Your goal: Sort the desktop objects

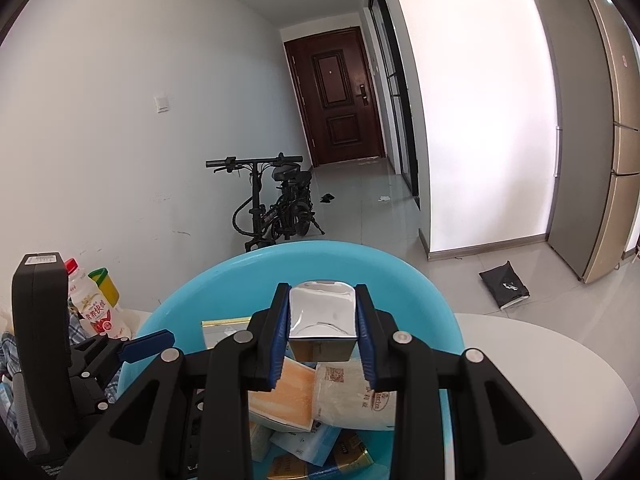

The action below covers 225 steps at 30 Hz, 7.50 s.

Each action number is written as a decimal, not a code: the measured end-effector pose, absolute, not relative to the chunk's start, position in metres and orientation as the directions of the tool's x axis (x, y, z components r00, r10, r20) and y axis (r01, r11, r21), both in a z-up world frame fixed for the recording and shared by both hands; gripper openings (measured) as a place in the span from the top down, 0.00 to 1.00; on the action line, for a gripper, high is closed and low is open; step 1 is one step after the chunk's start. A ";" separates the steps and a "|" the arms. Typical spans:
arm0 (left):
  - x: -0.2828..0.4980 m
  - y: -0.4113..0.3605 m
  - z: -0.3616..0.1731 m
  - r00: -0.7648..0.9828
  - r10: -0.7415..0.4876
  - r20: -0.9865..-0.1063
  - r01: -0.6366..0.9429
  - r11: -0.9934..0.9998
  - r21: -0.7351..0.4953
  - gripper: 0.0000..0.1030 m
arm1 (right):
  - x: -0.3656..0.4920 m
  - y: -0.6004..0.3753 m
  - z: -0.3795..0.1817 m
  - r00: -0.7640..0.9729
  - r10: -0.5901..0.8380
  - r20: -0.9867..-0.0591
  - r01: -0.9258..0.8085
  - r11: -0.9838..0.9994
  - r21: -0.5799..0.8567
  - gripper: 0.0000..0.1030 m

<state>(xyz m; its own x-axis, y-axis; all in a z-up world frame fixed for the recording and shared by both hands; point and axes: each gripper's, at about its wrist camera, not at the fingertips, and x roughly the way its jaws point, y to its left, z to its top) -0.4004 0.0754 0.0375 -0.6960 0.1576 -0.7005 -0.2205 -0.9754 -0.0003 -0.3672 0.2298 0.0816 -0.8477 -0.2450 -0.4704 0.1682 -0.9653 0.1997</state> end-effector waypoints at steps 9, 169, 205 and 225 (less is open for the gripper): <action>-0.397 0.075 0.040 -0.715 0.153 -0.683 -0.204 -0.979 -0.006 0.14 | -0.372 0.234 0.077 -0.833 -0.251 -0.493 0.143 -0.959 0.246 0.31; -0.210 0.050 -0.075 -0.568 0.075 -0.819 -0.120 -0.993 -0.008 0.00 | -0.200 0.245 -0.003 -0.793 -0.239 -0.561 0.194 -0.971 0.139 0.00; -0.210 0.050 -0.076 -0.569 0.075 -0.819 -0.120 -0.993 -0.008 0.00 | -0.207 0.255 -0.007 -0.740 -0.218 -0.637 0.193 -0.975 0.110 0.00; -0.207 0.048 -0.075 -0.566 0.077 -0.821 -0.130 -0.992 -0.004 0.00 | -0.165 0.291 0.036 -0.636 -0.187 -0.749 0.213 -0.975 0.063 0.00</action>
